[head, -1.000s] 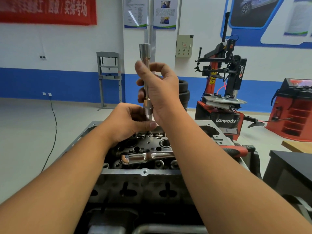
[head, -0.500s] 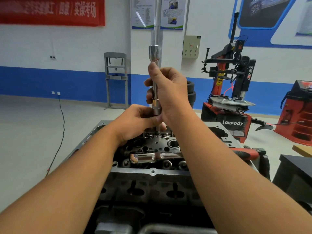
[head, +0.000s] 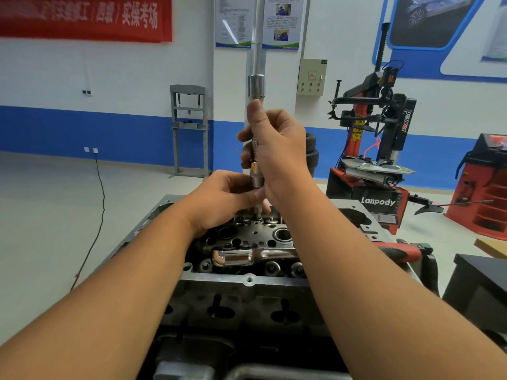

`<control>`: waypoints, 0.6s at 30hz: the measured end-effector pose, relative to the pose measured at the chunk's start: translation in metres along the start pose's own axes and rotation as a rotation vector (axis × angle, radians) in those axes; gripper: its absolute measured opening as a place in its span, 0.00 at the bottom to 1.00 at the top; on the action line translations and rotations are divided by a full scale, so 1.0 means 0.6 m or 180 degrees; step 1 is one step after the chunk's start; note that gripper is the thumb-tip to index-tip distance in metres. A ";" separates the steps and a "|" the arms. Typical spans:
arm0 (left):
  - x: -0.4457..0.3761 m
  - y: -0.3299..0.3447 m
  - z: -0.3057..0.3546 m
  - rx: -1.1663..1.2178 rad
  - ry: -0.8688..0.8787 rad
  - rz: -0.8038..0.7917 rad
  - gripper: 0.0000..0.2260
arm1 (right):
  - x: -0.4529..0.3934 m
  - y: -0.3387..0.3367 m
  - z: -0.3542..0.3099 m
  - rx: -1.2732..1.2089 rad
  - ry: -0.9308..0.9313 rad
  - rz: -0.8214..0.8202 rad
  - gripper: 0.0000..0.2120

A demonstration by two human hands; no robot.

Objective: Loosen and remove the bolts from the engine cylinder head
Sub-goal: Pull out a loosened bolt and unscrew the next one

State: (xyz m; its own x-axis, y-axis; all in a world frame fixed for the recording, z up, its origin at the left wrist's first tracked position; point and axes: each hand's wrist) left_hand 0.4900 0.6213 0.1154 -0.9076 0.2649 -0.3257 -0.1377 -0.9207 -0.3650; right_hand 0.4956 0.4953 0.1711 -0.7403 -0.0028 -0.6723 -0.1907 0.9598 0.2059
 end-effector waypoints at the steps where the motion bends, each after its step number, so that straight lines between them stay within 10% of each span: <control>1: 0.001 0.000 0.000 0.0007 -0.0019 -0.0030 0.08 | 0.000 0.002 -0.001 0.0015 0.0010 -0.0035 0.14; 18: -0.003 -0.005 -0.009 0.0093 0.0113 -0.0055 0.06 | 0.005 0.002 -0.010 -0.0067 0.0248 -0.0203 0.17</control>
State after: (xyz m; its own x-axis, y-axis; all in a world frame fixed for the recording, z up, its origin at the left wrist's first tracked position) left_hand 0.4940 0.6251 0.1123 -0.8904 0.2903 -0.3506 -0.1652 -0.9238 -0.3453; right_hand 0.4892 0.4950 0.1735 -0.7740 -0.0863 -0.6273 -0.2518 0.9509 0.1799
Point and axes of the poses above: each hand's wrist, its own x-axis away from the middle knuckle, its own y-axis out of the palm, z = x × y, and after that the axes turned 5 degrees about -y, right-handed
